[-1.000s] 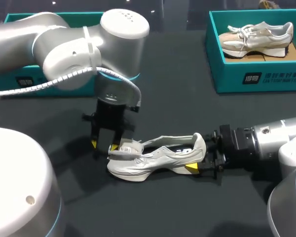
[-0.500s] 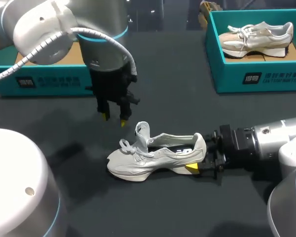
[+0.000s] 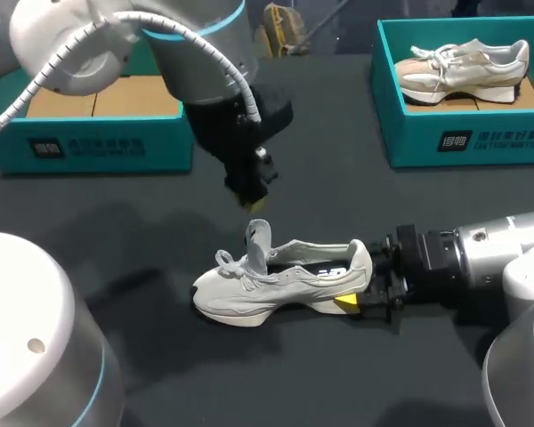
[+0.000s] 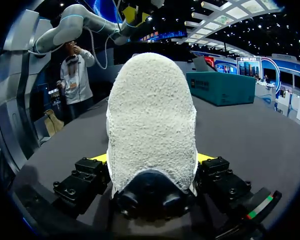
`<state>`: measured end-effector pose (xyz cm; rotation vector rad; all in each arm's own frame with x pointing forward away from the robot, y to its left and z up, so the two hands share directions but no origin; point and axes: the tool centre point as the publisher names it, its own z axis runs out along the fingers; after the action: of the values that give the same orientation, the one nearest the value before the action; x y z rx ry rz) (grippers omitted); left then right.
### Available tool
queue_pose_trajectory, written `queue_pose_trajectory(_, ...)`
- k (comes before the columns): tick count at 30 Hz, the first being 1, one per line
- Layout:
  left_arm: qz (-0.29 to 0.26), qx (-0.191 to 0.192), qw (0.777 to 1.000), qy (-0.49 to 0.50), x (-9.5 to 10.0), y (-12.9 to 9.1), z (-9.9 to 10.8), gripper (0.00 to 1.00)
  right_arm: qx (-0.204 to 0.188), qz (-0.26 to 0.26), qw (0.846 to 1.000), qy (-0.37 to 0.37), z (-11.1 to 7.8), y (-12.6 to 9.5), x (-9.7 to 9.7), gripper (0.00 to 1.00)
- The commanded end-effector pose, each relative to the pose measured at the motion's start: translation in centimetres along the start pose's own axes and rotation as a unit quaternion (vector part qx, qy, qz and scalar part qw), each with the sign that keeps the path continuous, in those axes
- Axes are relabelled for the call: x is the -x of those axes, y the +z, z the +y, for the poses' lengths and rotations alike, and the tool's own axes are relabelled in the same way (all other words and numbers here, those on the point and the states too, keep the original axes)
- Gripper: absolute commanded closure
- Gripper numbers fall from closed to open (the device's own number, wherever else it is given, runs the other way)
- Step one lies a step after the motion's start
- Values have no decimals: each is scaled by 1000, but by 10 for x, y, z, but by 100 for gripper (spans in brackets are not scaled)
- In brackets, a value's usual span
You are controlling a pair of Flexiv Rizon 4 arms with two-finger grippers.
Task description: Take the shoe out of the shoebox, open the shoe tongue, remove and reinsert the insole, then place the shoe into the shoebox
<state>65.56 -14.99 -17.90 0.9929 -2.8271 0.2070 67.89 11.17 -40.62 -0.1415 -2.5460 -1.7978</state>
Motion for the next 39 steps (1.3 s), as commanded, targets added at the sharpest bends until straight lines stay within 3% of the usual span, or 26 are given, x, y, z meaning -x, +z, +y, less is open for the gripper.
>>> queue_pose_trajectory(1, -7, 20, 980, 200, -16, 0, -19, 100, -2, 0, 1000, 0, 1, 0, 0, 100)
queue_pose_trajectory(11, -7, 20, 980, 200, -16, 0, -19, 100, -2, 0, 1000, 0, 1, 0, 0, 100)
queue_pose_trajectory(16, -4, 14, 960, 280, -24, 19, -23, 100, -2, 0, 1000, 0, 1, 0, 0, 100)
queue_pose_trajectory(27, 8, 10, 943, 333, -22, 74, -50, 100, -2, 0, 1000, 0, 1, 0, 0, 100)
queue_pose_trajectory(39, 8, 10, 943, 333, -22, 74, -50, 100, -2, 0, 1000, 0, 1, 0, 0, 100)
